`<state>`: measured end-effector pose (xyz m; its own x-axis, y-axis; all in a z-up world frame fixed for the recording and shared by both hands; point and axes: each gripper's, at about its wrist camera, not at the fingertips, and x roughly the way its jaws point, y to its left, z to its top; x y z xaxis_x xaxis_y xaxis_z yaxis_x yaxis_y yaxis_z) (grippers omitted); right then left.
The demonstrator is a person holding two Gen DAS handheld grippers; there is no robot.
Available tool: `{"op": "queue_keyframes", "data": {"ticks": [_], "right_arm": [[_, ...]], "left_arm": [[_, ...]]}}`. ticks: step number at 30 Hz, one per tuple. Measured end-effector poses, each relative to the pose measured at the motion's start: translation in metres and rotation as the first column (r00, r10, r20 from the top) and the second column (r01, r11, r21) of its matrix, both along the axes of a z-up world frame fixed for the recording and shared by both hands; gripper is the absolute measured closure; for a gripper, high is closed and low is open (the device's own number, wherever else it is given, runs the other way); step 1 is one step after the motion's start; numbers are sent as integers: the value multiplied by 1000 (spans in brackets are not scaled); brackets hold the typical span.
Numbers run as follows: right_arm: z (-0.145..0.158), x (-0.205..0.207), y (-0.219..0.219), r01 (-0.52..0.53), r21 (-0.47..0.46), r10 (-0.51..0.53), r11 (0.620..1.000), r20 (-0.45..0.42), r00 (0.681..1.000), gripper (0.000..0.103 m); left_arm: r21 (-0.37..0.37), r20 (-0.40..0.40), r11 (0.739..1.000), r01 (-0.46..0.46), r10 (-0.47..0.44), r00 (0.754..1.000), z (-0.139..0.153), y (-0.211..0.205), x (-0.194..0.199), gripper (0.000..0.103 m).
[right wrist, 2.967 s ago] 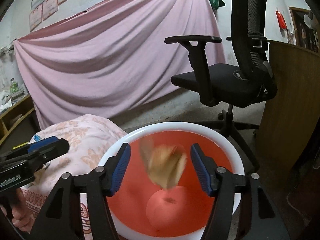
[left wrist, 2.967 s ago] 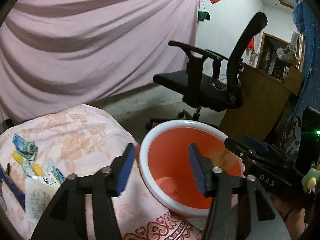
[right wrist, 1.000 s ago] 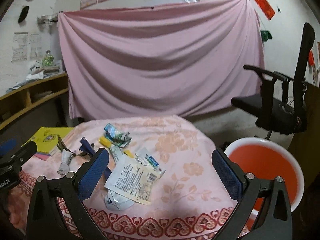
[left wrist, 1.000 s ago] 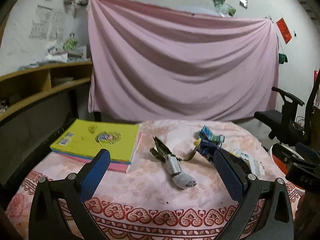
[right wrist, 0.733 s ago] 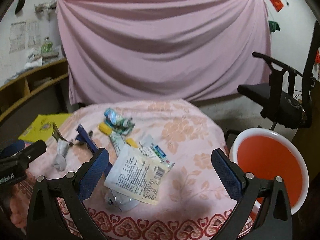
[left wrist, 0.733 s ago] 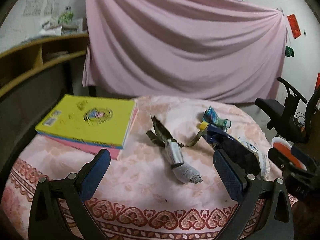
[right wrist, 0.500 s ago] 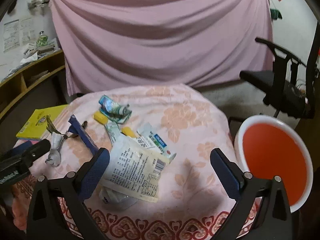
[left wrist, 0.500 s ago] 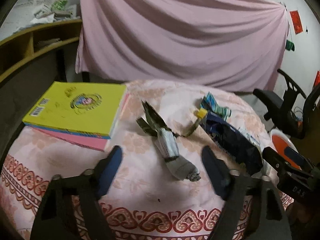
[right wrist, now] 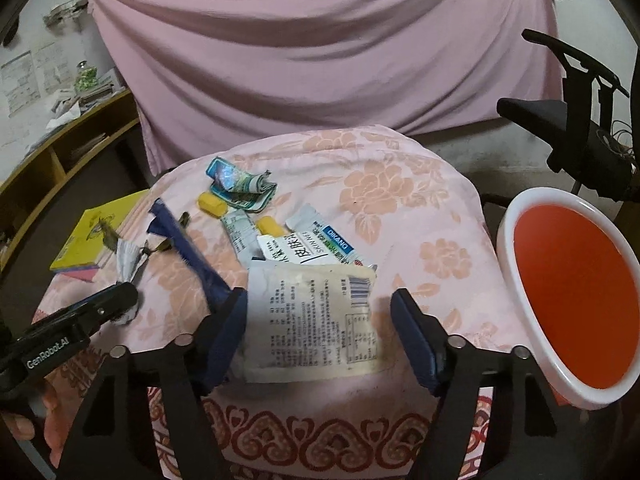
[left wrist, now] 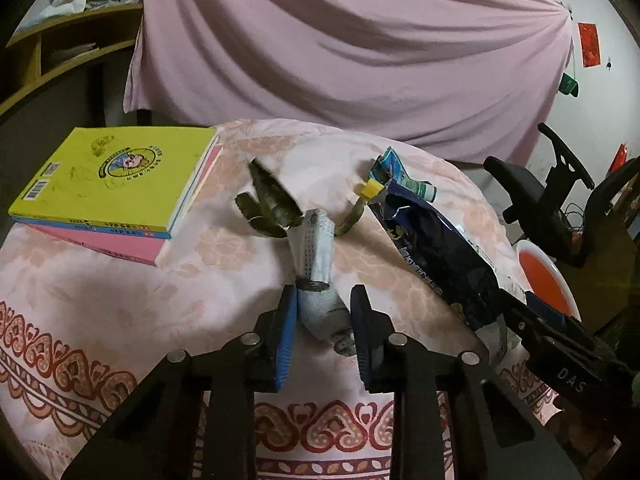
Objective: Collect trash
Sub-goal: 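Grasp the white sock wrapper with left tool while right tool grasps white packet, then carry both items over the bucket and open both tools to drop them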
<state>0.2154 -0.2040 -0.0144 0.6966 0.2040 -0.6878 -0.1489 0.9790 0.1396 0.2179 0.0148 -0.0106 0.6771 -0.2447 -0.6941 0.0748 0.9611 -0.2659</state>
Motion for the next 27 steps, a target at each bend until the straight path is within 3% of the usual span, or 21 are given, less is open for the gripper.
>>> {"op": "queue_keyframes", "data": {"ticks": [10, 18, 22, 27], "right_arm": [[3, -12, -9, -23, 63, 22, 998, 20, 1000, 47], [26, -47, -12, -76, 80, 57, 994, 212, 976, 47], [41, -67, -17, -92, 68, 62, 993, 354, 933, 46], [61, -85, -32, -65, 43, 35, 997, 506, 862, 46]], "left_arm": [[-51, 64, 999, 1, 3, 998, 8, 1, -27, 83], [-23, 230, 1000, 22, -16, 973, 31, -17, -58, 82], [1, 345, 999, 37, -35, 938, 48, -27, -75, 82], [54, 492, 996, 67, -85, 867, 71, -51, -93, 82]]}}
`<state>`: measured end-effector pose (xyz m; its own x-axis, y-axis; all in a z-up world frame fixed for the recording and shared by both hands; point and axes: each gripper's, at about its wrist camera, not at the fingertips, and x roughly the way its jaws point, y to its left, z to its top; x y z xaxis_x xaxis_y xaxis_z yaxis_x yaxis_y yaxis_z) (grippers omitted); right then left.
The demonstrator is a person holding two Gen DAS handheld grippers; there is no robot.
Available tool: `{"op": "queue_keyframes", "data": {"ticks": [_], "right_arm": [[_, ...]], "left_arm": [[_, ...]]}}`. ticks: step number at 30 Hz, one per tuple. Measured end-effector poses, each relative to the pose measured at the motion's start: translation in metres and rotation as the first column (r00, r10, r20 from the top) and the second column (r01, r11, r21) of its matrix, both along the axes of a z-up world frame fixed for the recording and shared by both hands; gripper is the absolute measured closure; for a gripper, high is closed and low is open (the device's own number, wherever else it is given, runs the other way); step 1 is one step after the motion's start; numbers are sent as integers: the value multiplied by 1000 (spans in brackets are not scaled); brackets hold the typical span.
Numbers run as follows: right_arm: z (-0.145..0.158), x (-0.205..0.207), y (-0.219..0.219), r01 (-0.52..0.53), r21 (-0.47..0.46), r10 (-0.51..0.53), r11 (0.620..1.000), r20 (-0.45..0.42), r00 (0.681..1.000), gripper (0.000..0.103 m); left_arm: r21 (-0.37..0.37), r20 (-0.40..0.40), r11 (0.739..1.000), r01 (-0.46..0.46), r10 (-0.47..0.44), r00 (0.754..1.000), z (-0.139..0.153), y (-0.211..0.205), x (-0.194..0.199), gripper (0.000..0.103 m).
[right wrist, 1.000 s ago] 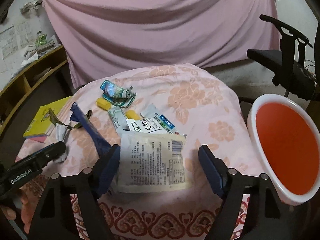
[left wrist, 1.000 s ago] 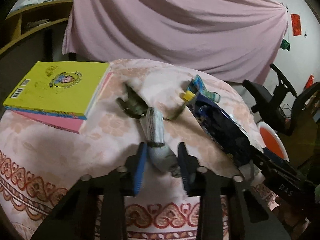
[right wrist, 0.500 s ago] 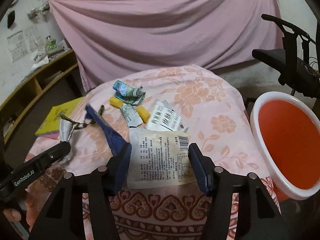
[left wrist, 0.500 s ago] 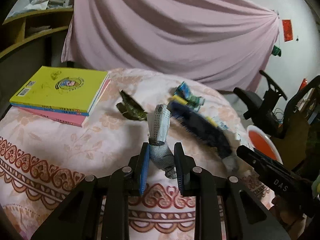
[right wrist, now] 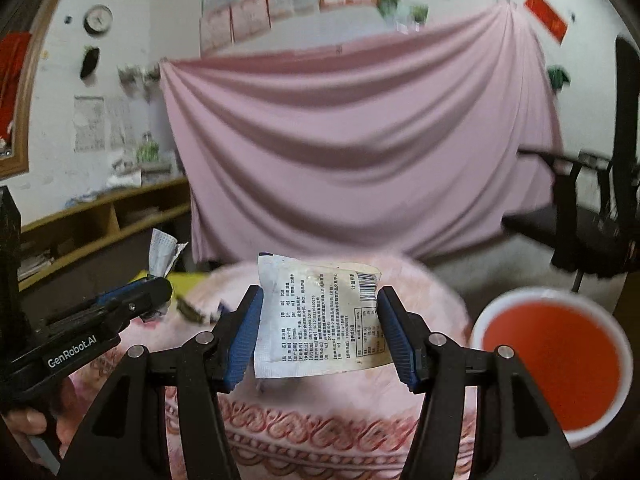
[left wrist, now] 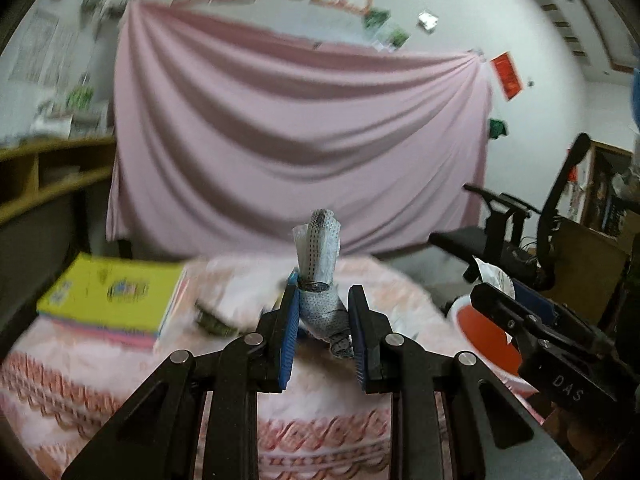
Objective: Collect trash
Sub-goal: 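Carry both items over the bucket and open both tools to drop them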
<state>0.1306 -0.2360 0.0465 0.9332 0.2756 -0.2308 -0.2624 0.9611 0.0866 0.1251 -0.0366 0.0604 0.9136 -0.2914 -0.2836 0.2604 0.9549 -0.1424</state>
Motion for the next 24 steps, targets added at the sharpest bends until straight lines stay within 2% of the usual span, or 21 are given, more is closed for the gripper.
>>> {"op": "queue_keyframes", "data": {"ticks": [2, 7, 13, 19, 24], "right_arm": [[9, -5, -10, 28, -3, -27, 1000, 59, 998, 46], [22, -11, -38, 108, -2, -107, 994, 161, 981, 46], [22, -6, -69, 197, 36, -201, 980, 192, 961, 46], [9, 5, -102, 291, 61, -297, 955, 156, 942, 45], [-7, 12, -130, 360, 66, -365, 931, 87, 927, 45]], "left_arm": [[16, 55, 1000, 19, -20, 998, 10, -12, -4, 82], [49, 131, 996, 70, -76, 988, 24, -44, -4, 82], [103, 179, 983, 154, -170, 969, 32, -88, 2, 82], [167, 152, 960, 223, -249, 957, 24, -134, 23, 82], [175, 69, 937, 303, -319, 945, 11, -172, 46, 82]]}}
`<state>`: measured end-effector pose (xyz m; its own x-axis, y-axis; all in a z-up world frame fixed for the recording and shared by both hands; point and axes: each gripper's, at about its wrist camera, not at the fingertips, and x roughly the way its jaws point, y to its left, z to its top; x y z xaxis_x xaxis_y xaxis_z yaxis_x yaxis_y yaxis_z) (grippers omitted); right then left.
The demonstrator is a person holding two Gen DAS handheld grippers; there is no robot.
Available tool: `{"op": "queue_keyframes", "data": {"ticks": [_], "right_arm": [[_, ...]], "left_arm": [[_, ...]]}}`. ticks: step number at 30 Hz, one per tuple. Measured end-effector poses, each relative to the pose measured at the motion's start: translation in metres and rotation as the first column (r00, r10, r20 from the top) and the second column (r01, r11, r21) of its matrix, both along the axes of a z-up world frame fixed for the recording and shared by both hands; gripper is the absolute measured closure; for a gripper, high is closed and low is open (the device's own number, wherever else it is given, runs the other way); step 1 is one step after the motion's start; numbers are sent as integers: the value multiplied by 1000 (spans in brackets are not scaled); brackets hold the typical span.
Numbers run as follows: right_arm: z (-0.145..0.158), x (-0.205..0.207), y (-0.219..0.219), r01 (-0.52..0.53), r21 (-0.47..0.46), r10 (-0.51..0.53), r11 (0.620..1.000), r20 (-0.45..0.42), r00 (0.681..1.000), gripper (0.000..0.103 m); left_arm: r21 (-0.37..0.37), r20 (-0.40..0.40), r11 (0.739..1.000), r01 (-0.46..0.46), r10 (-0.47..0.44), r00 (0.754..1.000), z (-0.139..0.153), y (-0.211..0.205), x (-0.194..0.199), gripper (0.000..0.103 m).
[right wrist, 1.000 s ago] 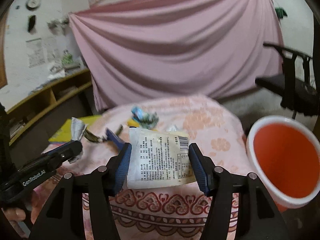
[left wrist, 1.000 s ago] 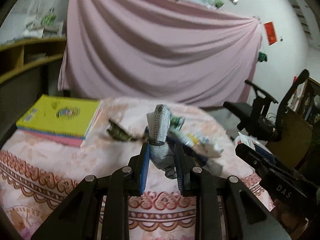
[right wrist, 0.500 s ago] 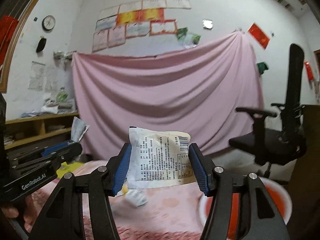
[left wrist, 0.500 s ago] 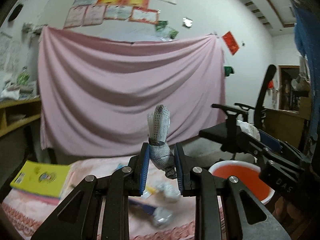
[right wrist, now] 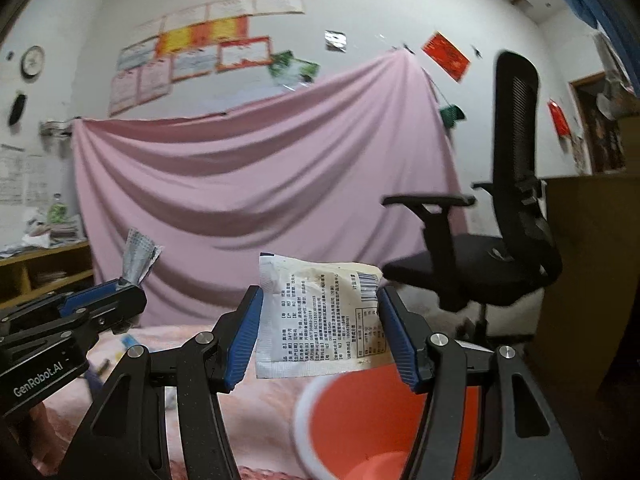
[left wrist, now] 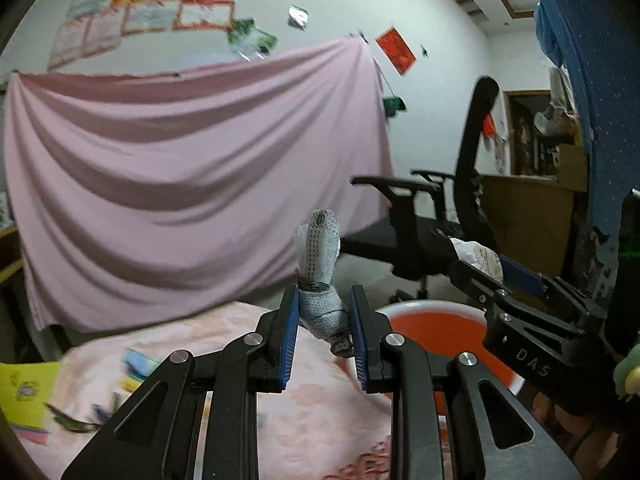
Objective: Collect trash
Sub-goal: 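Carry both items over the bucket and open both tools to drop them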
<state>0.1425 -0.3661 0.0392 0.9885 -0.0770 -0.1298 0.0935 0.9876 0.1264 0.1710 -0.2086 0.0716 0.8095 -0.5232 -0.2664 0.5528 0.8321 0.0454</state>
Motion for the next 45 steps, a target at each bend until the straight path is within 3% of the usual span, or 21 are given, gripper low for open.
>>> {"op": "queue_keyframes", "data": {"ticks": [6, 17, 20, 27, 29, 37, 45], "right_arm": [[-14, 8, -27, 52, 26, -50, 998, -84, 995, 45], [-43, 27, -52, 102, 107, -71, 989, -261, 963, 44], [-49, 28, -56, 116, 121, -77, 986, -287, 955, 44], [-53, 28, -65, 133, 147, -84, 980, -304, 949, 42], [-54, 27, -66, 136, 152, -84, 979, -306, 948, 42], [-49, 27, -65, 133, 155, -84, 979, -290, 953, 37], [-30, 12, -55, 109, 134, -83, 985, -183, 980, 24]], "left_arm": [[42, -141, 996, 79, -72, 987, -14, -39, 30, 82], [39, -410, 989, 144, -116, 905, -32, -76, 77, 82], [20, -450, 990, 139, -115, 885, -36, -75, 82, 82], [34, -488, 989, 141, -107, 866, -40, -78, 88, 75], [31, -488, 991, 133, -101, 867, -39, -74, 86, 70], [13, -469, 997, 79, -64, 881, -34, -58, 80, 67], [-8, -325, 1000, 0, -3, 946, -13, -33, 51, 53]]}}
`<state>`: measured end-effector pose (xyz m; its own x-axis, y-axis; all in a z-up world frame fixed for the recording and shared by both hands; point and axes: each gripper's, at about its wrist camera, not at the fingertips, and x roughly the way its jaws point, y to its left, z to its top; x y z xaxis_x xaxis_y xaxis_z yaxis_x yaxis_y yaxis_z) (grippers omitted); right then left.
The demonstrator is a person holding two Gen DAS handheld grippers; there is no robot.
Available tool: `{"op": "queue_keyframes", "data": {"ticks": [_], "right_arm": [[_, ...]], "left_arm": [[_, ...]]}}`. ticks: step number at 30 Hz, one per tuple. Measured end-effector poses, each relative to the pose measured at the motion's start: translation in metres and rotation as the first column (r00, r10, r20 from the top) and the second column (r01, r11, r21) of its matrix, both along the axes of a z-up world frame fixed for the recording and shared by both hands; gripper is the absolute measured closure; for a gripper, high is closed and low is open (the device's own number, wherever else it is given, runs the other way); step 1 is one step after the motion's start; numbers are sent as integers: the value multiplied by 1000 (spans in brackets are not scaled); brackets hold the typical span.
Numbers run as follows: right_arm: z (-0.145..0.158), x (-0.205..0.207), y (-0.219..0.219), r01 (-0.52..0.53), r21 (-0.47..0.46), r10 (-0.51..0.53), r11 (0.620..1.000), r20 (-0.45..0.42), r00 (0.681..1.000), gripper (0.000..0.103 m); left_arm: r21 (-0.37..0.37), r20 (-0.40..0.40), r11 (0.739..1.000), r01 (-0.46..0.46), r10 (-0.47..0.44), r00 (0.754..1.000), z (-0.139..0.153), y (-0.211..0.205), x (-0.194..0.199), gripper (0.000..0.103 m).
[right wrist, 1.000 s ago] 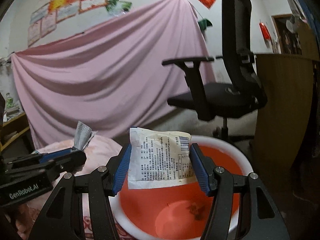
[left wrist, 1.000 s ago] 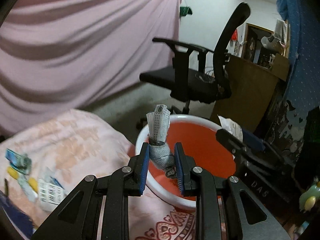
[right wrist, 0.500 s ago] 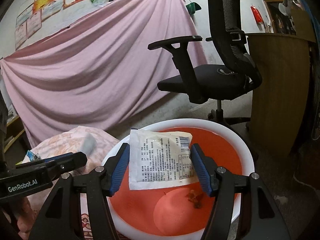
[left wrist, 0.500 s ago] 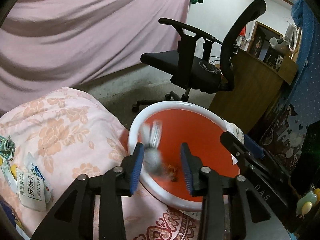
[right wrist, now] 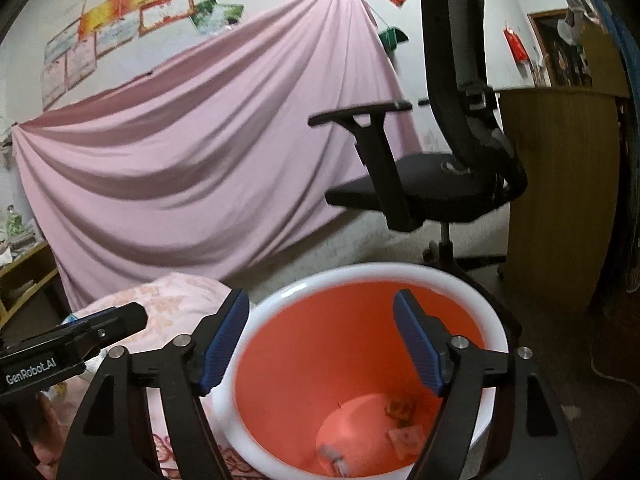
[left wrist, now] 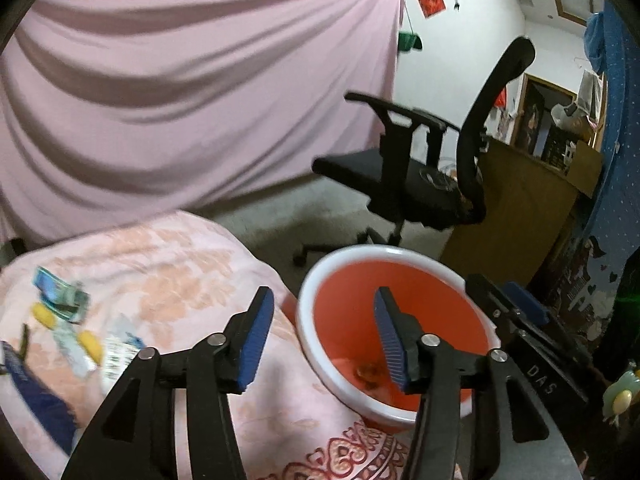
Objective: Collect trash
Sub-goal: 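Carry both items over the bucket and open both tools to drop them, then move both tools back over the remaining trash on the table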
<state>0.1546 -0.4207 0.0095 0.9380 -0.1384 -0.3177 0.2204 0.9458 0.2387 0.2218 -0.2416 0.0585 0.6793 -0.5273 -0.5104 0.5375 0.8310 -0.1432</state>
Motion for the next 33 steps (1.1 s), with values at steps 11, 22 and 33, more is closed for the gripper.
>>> {"op": "queue_keyframes", "data": {"ticks": [11, 22, 33], "right_arm": [[41, -36, 39, -12, -134, 44, 991, 237, 970, 0], [61, -50, 93, -90, -223, 163, 971, 334, 928, 0], [64, -56, 147, -170, -297, 270, 940, 340, 901, 0]], "left_arm": [[-106, 168, 983, -149, 165, 972, 28, 62, -45, 12], [-165, 290, 928, -335, 370, 882, 37, 141, -88, 2], [-186, 328, 873, -451, 488, 809, 16, 211, -125, 2]]}}
